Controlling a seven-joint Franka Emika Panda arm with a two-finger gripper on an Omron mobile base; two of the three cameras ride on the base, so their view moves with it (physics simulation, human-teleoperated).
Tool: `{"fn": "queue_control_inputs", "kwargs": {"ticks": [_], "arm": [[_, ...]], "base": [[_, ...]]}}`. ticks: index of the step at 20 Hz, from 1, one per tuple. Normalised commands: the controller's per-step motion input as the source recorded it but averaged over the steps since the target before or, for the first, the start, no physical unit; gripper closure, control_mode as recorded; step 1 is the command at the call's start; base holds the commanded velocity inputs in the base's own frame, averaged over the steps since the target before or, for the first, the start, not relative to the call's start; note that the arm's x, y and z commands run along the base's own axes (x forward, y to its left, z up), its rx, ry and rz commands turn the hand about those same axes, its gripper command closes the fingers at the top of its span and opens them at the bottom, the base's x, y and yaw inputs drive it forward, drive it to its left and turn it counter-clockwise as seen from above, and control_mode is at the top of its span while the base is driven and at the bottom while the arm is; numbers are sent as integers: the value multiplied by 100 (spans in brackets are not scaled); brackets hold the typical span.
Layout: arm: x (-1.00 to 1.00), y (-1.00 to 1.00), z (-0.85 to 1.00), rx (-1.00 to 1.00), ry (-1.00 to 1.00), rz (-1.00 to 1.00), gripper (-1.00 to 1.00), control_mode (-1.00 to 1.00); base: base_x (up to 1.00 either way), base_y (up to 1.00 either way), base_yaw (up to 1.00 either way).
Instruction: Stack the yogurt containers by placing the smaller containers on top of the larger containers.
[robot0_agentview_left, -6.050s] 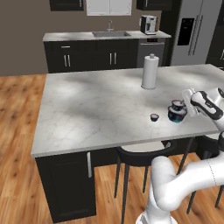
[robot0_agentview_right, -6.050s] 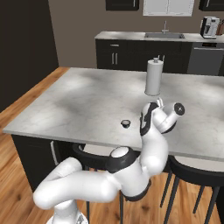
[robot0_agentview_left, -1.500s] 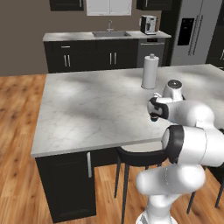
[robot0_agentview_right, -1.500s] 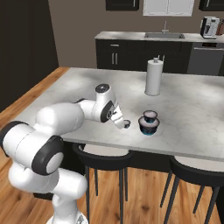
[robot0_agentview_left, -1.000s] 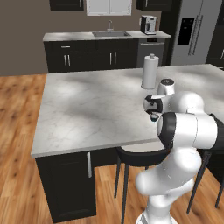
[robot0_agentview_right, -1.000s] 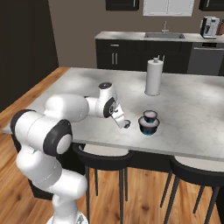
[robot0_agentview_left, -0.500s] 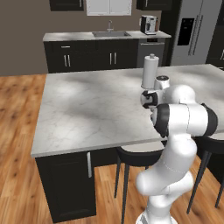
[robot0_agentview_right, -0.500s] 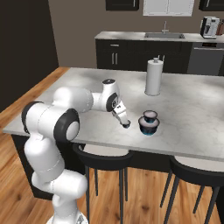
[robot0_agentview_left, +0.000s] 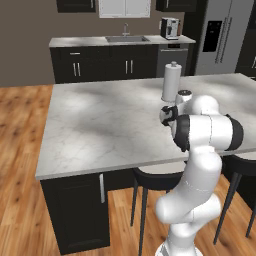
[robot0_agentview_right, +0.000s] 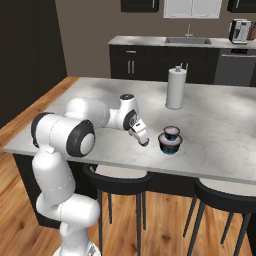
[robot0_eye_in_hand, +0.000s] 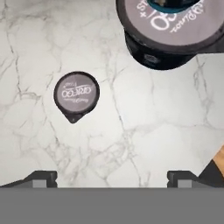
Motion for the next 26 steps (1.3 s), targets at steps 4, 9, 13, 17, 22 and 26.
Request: {"fn": "queue_control_inputs", "kwargs": {"ticks": [4,9,13,17,22,26], "arm": [[4,-3,-19,0,0,6,-100,-100],[8,-1,-18,0,0,6,-100,-100],[18,0,-17,0,0,7,-100,-100],[24,0,-19,0,0,7,-100,-100],[23,-6,-16,0,0,8,-100,-100],[18,-9,-12,0,0,7,-100,-100]], "base": [[0,0,0],[0,0,0],[0,0,0],[0,0,0],[0,0,0],[0,0,0]]}}
